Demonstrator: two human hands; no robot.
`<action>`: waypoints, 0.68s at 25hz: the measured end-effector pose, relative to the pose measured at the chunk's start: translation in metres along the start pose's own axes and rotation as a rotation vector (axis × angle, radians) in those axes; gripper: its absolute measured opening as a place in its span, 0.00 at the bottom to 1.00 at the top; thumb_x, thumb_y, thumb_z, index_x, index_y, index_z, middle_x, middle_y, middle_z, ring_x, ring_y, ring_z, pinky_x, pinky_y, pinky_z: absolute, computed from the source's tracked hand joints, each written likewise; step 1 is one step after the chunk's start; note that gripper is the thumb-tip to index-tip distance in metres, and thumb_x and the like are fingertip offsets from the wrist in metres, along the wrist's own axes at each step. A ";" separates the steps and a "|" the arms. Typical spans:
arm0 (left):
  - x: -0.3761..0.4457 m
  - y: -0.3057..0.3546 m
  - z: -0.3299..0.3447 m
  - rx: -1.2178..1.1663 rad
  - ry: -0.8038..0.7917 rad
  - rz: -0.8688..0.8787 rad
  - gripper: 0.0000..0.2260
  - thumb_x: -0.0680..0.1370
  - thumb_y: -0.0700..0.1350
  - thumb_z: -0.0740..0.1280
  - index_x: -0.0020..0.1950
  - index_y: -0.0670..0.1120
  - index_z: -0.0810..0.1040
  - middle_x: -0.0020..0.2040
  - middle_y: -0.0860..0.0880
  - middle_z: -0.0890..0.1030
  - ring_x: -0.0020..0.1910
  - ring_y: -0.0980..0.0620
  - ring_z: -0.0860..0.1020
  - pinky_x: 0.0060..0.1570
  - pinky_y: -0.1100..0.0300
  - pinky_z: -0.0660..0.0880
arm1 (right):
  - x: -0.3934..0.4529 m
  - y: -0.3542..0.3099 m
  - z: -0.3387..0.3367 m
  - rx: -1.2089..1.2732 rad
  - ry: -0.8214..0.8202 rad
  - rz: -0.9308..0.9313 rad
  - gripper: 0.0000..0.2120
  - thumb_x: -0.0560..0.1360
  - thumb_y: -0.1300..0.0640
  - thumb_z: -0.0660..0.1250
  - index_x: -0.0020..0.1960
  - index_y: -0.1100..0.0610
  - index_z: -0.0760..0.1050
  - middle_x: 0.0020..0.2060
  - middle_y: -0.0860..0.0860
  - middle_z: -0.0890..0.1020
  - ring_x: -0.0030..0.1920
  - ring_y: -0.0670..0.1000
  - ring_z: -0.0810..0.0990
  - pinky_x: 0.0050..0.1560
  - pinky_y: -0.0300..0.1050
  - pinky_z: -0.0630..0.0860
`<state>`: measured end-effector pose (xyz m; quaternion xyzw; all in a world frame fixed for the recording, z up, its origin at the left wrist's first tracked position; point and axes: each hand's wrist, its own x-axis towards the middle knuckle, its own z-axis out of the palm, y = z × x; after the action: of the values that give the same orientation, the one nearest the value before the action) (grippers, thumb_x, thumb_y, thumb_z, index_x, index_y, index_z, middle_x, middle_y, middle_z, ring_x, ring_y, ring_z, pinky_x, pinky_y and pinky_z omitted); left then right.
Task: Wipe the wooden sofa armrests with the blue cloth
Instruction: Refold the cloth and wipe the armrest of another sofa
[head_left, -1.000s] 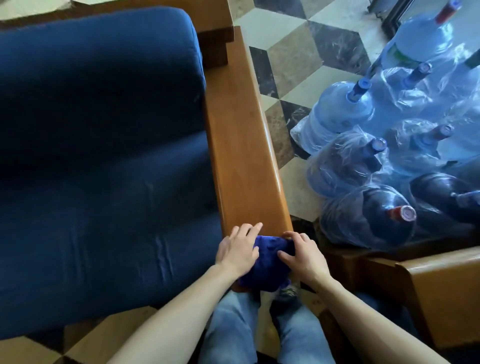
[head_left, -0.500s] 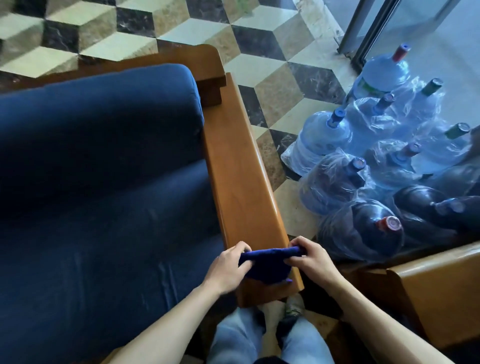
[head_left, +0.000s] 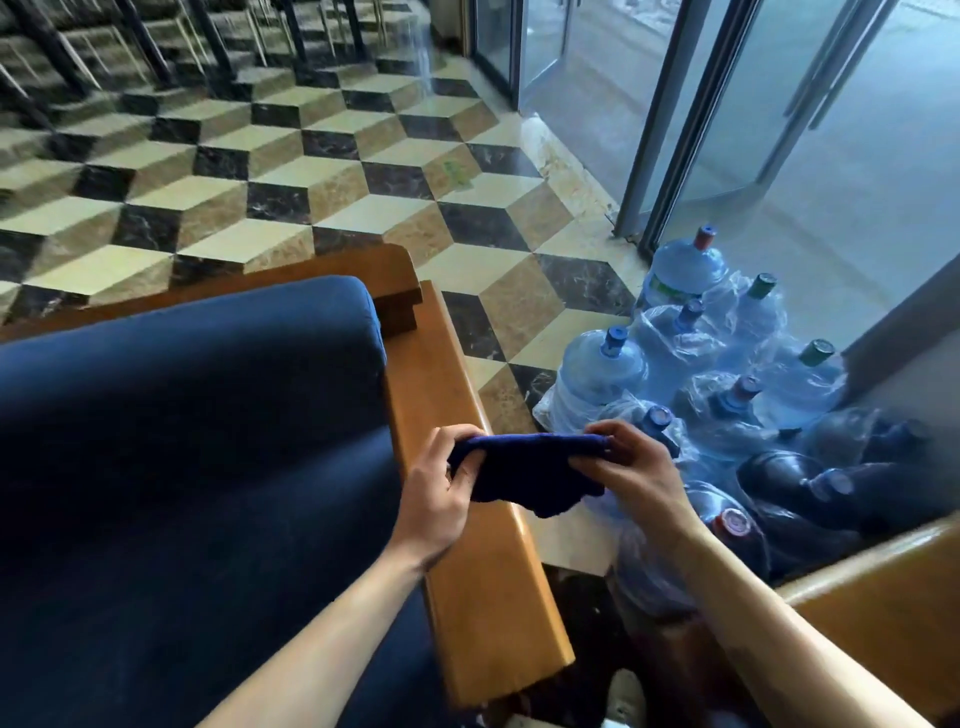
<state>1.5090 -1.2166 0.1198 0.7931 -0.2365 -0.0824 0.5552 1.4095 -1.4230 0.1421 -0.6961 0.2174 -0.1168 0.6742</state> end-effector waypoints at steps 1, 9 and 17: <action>0.007 0.019 0.004 -0.022 0.012 0.038 0.08 0.81 0.40 0.66 0.57 0.51 0.77 0.53 0.49 0.81 0.51 0.54 0.80 0.49 0.68 0.75 | 0.002 -0.017 -0.012 0.023 0.017 -0.037 0.13 0.71 0.72 0.72 0.48 0.56 0.81 0.35 0.49 0.84 0.36 0.45 0.81 0.37 0.37 0.77; 0.036 0.142 0.069 0.133 0.120 0.236 0.11 0.81 0.59 0.61 0.63 0.62 0.74 0.56 0.58 0.80 0.54 0.54 0.80 0.48 0.51 0.81 | 0.007 -0.101 -0.131 0.067 0.005 -0.283 0.14 0.71 0.69 0.73 0.45 0.50 0.84 0.39 0.49 0.86 0.41 0.47 0.83 0.45 0.39 0.79; 0.044 0.254 0.143 0.047 0.160 0.265 0.08 0.83 0.41 0.61 0.60 0.49 0.75 0.52 0.62 0.76 0.51 0.76 0.73 0.45 0.81 0.67 | 0.000 -0.152 -0.225 0.087 0.077 -0.406 0.09 0.72 0.69 0.72 0.46 0.57 0.82 0.35 0.46 0.84 0.37 0.45 0.80 0.42 0.36 0.78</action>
<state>1.4189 -1.4263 0.3063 0.7718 -0.2960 0.0603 0.5596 1.3289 -1.6238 0.3069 -0.6908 0.0927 -0.2861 0.6575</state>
